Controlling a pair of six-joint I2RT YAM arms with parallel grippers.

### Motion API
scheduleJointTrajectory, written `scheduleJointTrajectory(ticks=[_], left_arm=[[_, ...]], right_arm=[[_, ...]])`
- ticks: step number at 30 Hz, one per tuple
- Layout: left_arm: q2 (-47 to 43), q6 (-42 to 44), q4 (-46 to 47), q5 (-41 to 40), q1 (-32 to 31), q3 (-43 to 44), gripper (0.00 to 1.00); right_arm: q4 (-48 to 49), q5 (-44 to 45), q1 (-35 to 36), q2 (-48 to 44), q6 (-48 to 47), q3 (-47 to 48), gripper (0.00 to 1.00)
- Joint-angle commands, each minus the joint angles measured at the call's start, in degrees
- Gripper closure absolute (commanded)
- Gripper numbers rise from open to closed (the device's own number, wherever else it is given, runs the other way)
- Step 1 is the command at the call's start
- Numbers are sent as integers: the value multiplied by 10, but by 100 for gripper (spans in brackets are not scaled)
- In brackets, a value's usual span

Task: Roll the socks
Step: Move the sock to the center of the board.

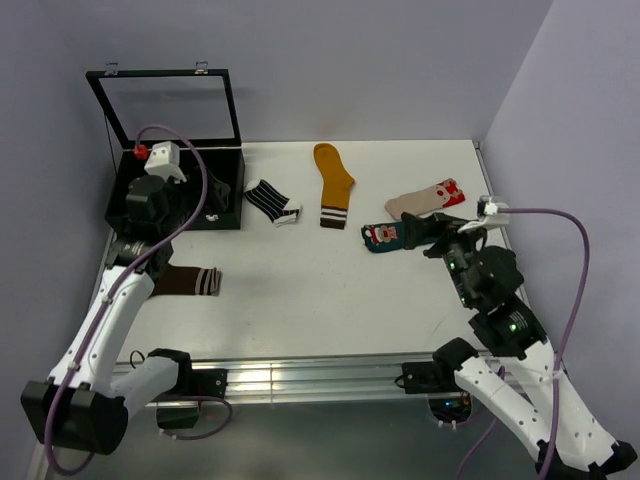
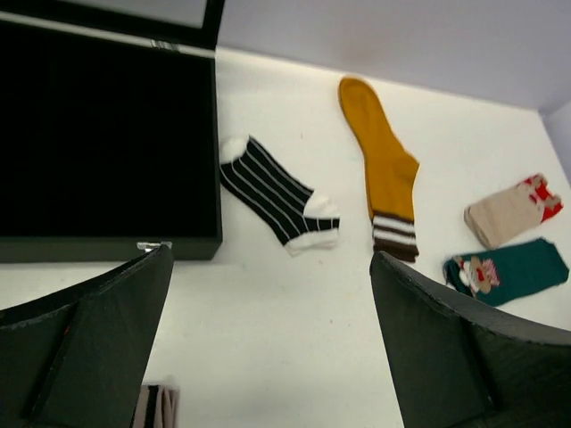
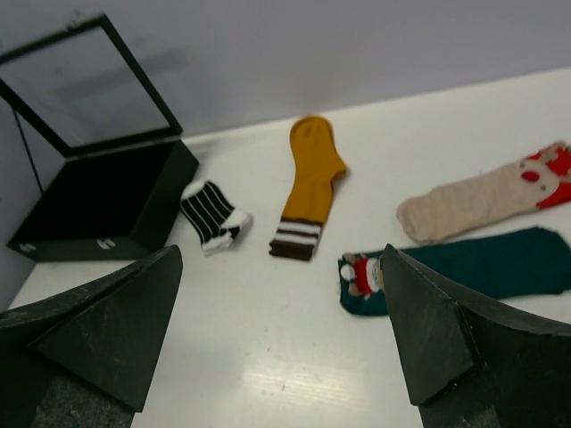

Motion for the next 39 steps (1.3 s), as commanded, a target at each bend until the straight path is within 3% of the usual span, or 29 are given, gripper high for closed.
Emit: scheduleJointTrajectory(ticks=[1, 6, 9, 10, 13, 22, 31, 39], left_arm=[[33, -24, 10, 26, -10, 39, 0], [76, -43, -53, -108, -12, 60, 1], [67, -36, -61, -145, -12, 49, 1], [61, -35, -58, -149, -12, 43, 1], [34, -29, -40, -152, -13, 12, 1], [12, -7, -27, -180, -13, -18, 1], [-7, 3, -31, -211, -13, -26, 1], [-10, 2, -27, -207, -12, -28, 1]], right_arm=[[-21, -4, 4, 56, 44, 13, 0], [-72, 7, 4, 207, 46, 61, 2], [-75, 5, 4, 292, 41, 80, 5], [-75, 6, 4, 313, 43, 84, 12], [-65, 12, 3, 394, 47, 100, 19], [-38, 23, 2, 615, 31, 164, 25], [-36, -3, 3, 737, 15, 212, 30], [-46, -20, 40, 765, 7, 201, 33]])
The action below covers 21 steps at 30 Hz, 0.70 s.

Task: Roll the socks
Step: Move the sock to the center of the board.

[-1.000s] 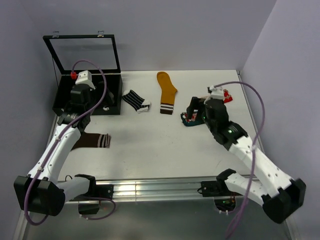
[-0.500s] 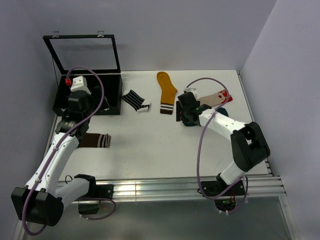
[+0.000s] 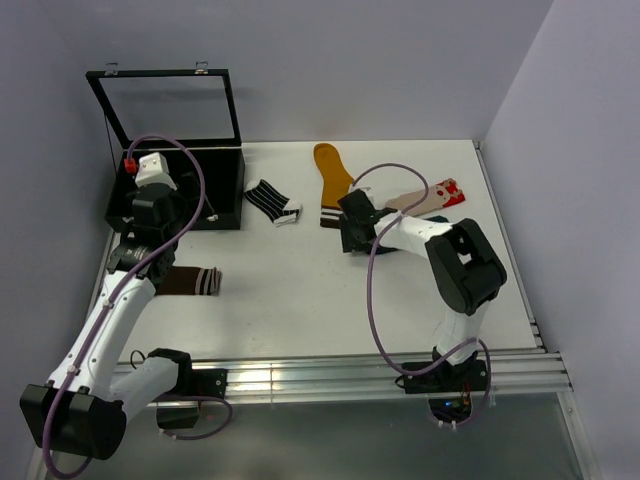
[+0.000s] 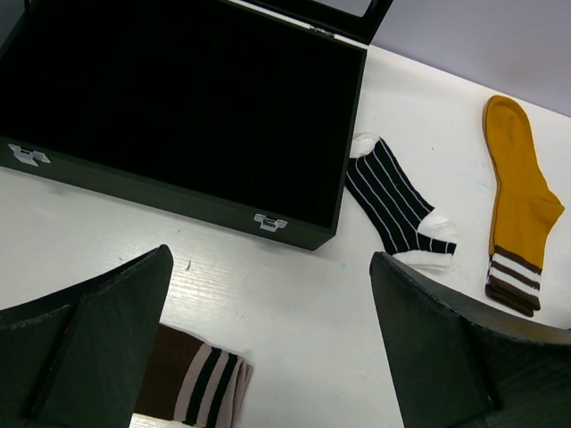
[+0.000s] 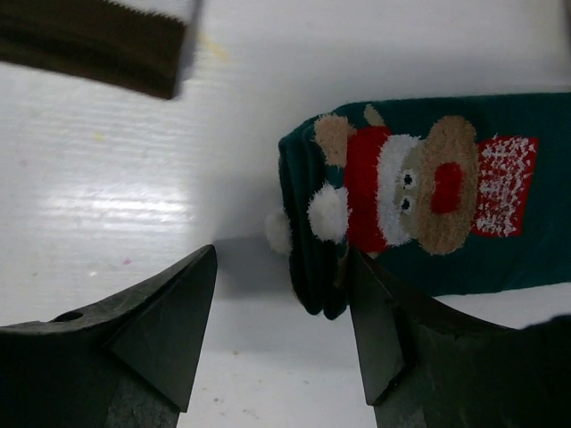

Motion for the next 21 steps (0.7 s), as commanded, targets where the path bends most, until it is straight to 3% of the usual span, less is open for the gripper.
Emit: scheduleJointTrajectory(ticks=[1, 14, 21], left_arm=[[-9, 7, 24, -6, 0, -8, 1], [-10, 3, 29, 0, 0, -12, 1], [0, 2, 30, -1, -1, -14, 1]], right_arm=[[2, -5, 34, -2, -6, 8, 33], [-35, -60, 192, -44, 5, -45, 41], [4, 17, 243, -147, 8, -87, 38]])
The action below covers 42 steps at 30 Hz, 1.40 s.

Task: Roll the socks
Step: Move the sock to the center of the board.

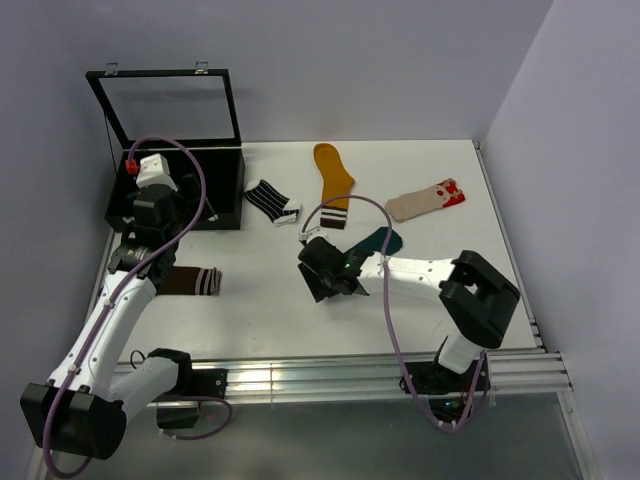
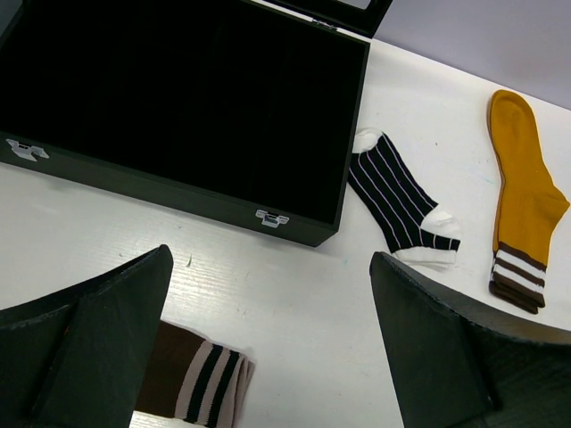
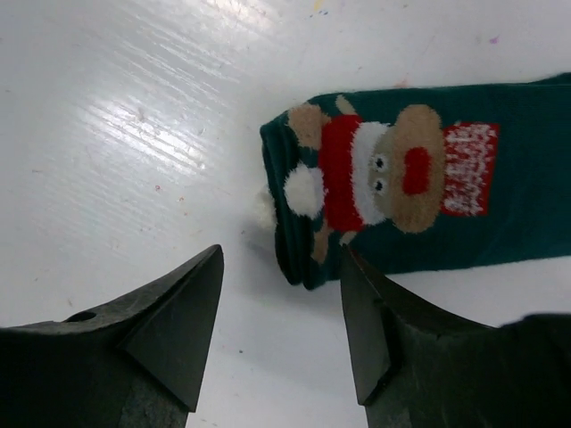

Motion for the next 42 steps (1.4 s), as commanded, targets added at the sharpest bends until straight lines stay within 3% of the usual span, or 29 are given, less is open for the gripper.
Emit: scheduleJointTrajectory(ticks=[1, 17, 31, 39, 42], left_arm=[[3, 2, 28, 0, 0, -4, 1], [20, 2, 27, 2, 0, -3, 1], [21, 2, 24, 7, 0, -3, 0], [20, -1, 24, 9, 0, -2, 1], [19, -9, 20, 14, 0, 0, 1]], right_arm=[[23, 45, -2, -62, 0, -23, 37], [60, 47, 19, -9, -74, -25, 37], [49, 92, 59, 45, -70, -19, 42], [34, 94, 64, 81, -55, -5, 64], [36, 88, 64, 90, -55, 6, 79]])
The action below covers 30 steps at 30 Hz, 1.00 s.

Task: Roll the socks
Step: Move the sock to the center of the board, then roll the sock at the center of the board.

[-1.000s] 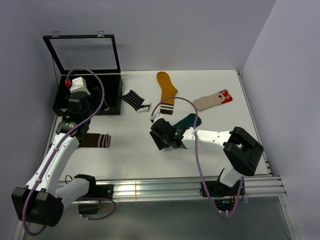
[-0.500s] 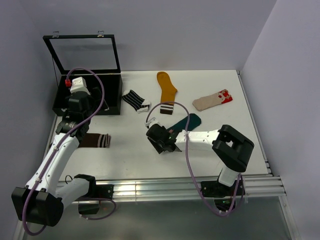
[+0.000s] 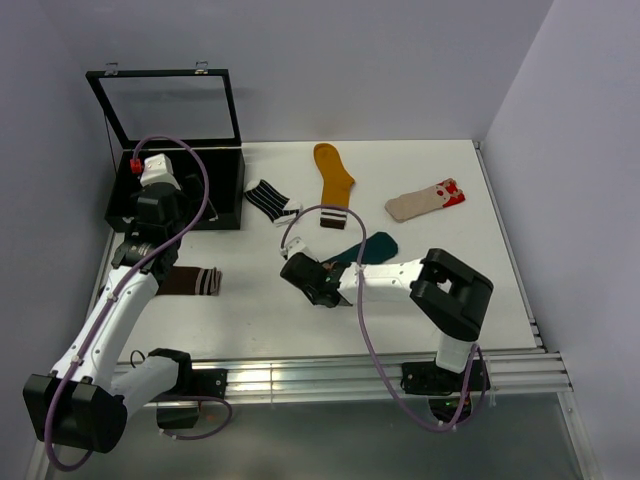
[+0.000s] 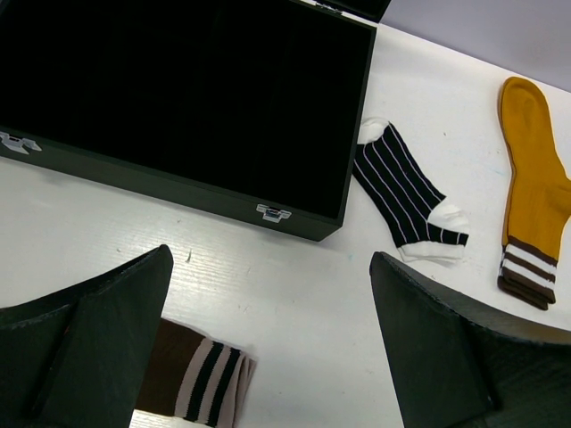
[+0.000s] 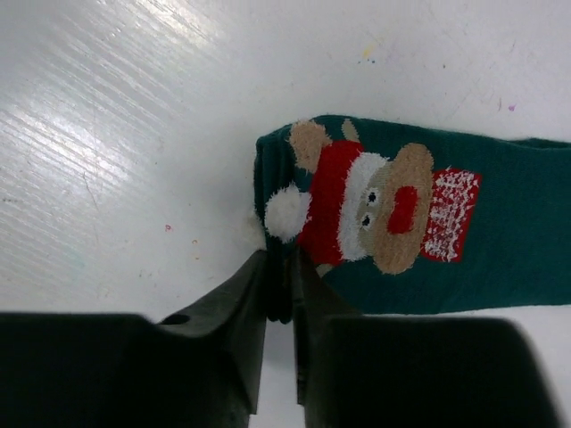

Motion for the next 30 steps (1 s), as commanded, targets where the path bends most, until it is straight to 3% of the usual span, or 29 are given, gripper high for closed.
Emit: scheduleJointTrajectory(ticks=[1, 5, 10, 18, 23, 30], left_arm=[[-2, -11, 17, 18, 0, 0, 1], [-7, -36, 12, 58, -3, -2, 0], [-2, -78, -14, 97, -20, -1, 1], [36, -171, -3, 86, -131, -47, 1], [84, -235, 3, 78, -186, -69, 0], [102, -293, 36, 86, -218, -113, 0]], right_arm=[[-19, -10, 1, 33, 10, 5, 86], [0, -32, 0, 21, 2, 18, 100], [39, -130, -17, 0, 1, 27, 100], [131, -323, -104, -18, 41, -2, 100], [217, -497, -169, -15, 97, -38, 100], [325, -640, -243, 37, 189, -74, 100]])
